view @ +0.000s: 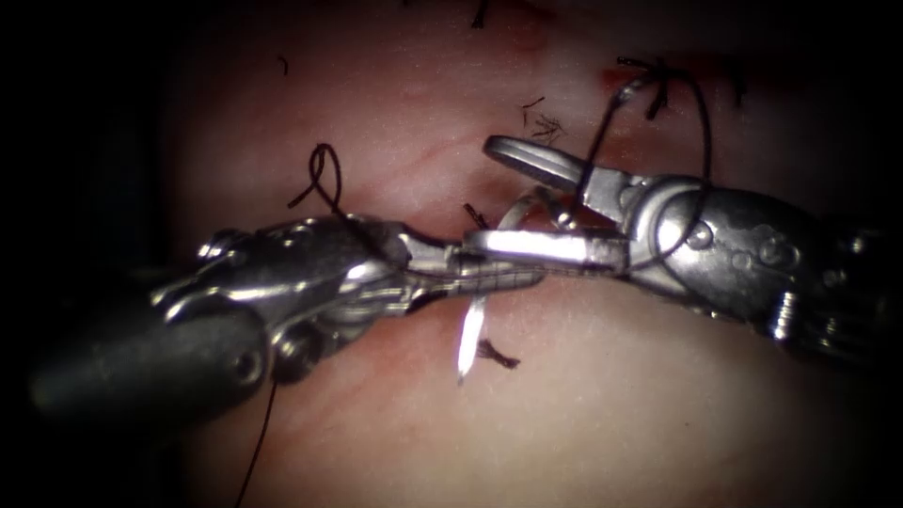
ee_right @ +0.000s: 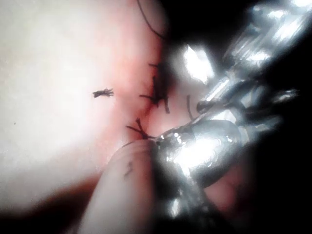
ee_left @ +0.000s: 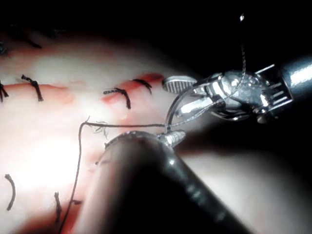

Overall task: Wound Closure
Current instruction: Hand the needle back to the right gripper.

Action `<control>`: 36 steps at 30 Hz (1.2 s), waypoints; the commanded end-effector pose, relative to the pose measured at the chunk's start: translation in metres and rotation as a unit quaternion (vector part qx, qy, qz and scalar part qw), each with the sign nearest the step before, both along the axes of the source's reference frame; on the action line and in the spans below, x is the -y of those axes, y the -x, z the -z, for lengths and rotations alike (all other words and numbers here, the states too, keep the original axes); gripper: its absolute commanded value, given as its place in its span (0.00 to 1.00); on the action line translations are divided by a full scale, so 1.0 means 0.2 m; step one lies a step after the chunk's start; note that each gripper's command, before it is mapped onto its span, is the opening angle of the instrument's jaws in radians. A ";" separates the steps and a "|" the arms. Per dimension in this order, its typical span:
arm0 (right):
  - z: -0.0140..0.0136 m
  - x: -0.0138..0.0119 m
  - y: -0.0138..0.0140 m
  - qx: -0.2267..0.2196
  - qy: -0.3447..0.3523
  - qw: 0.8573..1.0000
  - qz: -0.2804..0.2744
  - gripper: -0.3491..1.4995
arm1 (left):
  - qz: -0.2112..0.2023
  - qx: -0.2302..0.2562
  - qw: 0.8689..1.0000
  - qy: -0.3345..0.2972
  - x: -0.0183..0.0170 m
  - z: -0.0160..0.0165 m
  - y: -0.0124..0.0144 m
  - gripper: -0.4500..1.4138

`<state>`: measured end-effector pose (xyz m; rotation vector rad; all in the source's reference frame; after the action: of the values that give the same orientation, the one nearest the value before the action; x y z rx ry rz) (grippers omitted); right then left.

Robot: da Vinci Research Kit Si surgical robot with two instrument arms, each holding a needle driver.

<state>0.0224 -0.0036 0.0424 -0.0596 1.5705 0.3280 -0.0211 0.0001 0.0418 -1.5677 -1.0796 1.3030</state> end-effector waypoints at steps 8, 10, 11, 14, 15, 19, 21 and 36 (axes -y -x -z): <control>-0.003 -0.002 -0.003 -0.010 0.002 1.000 -0.001 0.20 | -0.004 0.014 1.000 0.002 -0.001 0.000 0.003 0.05; -0.001 -0.003 -0.003 -0.012 0.001 1.000 -0.004 0.20 | -0.006 0.015 1.000 0.003 -0.001 0.000 0.004 0.05; -0.001 -0.003 -0.003 -0.012 0.001 1.000 -0.007 0.20 | -0.007 0.016 1.000 0.003 -0.001 0.000 0.004 0.05; 0.000 -0.004 -0.003 -0.015 0.001 1.000 -0.014 0.11 | -0.009 0.017 1.000 0.003 0.000 0.000 0.004 0.05; 0.000 -0.004 -0.002 -0.017 0.001 1.000 -0.019 0.09 | -0.010 0.018 1.000 0.003 0.000 0.000 0.004 0.05; 0.002 -0.005 -0.001 -0.017 -0.001 1.000 -0.024 0.09 | -0.011 0.018 1.000 0.004 0.000 0.000 0.004 0.05; 0.002 -0.005 -0.001 -0.017 -0.002 1.000 -0.024 0.00 | -0.012 0.019 1.000 0.004 0.001 0.000 0.004 0.05; -0.001 -0.009 0.012 0.008 0.020 0.999 -0.031 0.00 | 0.037 -0.079 0.996 -0.004 -0.005 0.001 0.010 0.66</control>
<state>0.0196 -0.0024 0.0423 -0.1409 1.5596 0.3401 -0.0226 0.0006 0.0415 -1.4589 -0.9088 1.3572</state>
